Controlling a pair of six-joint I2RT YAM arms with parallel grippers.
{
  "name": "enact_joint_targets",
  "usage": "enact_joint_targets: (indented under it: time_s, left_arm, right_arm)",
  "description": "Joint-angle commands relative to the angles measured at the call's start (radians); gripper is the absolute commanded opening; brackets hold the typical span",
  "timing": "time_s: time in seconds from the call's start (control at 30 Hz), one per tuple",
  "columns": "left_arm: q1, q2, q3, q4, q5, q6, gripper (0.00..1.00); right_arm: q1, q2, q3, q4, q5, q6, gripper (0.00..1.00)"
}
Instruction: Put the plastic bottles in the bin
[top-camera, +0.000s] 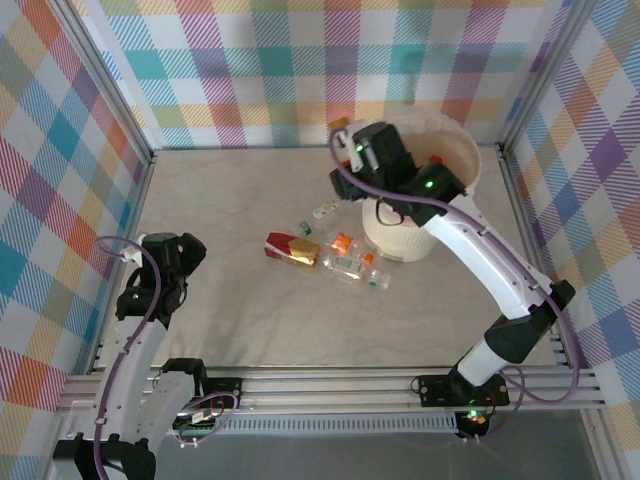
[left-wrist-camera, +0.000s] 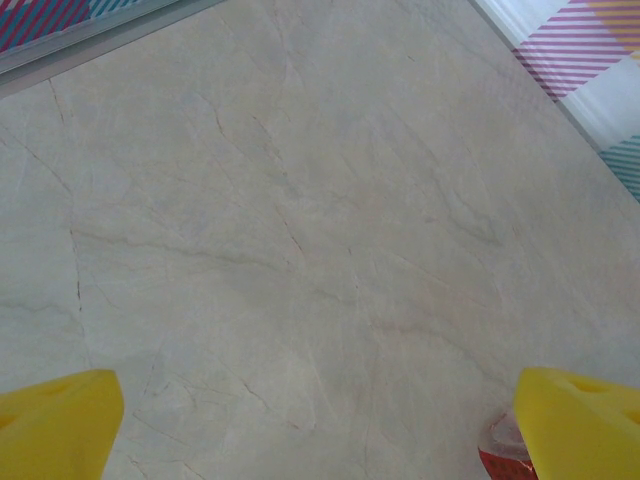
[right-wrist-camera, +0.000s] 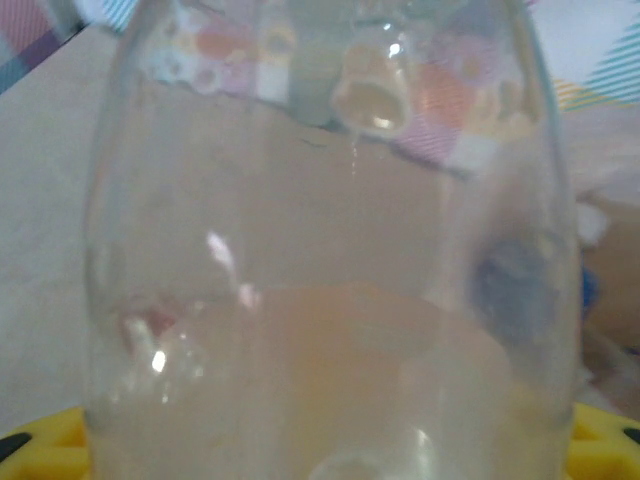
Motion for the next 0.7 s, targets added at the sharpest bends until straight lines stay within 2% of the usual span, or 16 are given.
enact_joint_targets:
  time_s: [0.0, 0.4, 0.67]
  left_arm:
    - [0.012, -0.016, -0.003, 0.003, 0.006, 0.025, 1.0]
    - [0.012, -0.017, -0.008, 0.015, 0.034, 0.037, 1.0]
    - [0.012, -0.011, -0.008, 0.025, 0.041, 0.039, 1.0]
  right_arm:
    - [-0.086, -0.013, 0.042, 0.0, 0.018, -0.018, 0.47]
    - [-0.351, 0.076, 0.137, -0.114, 0.03, -0.032, 0.49]
    - [-0.433, 0.161, 0.196, -0.219, 0.083, -0.075, 0.5]
